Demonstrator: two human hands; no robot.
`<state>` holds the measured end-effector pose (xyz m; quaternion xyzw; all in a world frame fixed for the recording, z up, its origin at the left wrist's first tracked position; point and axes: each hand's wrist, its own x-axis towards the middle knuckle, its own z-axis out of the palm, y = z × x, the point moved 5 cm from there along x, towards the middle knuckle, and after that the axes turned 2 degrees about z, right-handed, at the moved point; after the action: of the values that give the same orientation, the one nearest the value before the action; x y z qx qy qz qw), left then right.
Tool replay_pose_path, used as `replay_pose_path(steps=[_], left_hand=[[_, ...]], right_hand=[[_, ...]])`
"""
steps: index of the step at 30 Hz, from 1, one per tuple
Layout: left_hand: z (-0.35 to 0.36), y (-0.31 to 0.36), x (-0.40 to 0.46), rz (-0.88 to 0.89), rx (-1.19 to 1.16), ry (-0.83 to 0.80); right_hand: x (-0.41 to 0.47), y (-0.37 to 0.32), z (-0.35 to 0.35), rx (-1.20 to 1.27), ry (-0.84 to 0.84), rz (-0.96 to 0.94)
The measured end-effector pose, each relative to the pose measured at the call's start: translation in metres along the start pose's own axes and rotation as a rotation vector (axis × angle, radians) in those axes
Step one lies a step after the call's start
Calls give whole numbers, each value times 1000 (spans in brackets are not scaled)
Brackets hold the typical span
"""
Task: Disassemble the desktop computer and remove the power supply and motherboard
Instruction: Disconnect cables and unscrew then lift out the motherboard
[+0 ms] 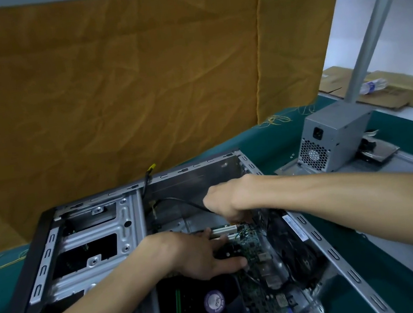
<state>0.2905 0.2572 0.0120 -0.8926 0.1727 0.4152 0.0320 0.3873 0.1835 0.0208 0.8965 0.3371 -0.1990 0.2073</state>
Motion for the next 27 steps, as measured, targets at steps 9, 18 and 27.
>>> replay_pose_path(steps=[9, 18, 27], left_hand=[[1, 0, 1, 2, -8, 10], [0, 0, 0, 3, -18, 8], [2, 1, 0, -10, -16, 11]], right_hand=[[-6, 19, 2, 218, -159, 46], [-5, 22, 0, 556, -208, 115], [-4, 20, -11, 526, -122, 59]])
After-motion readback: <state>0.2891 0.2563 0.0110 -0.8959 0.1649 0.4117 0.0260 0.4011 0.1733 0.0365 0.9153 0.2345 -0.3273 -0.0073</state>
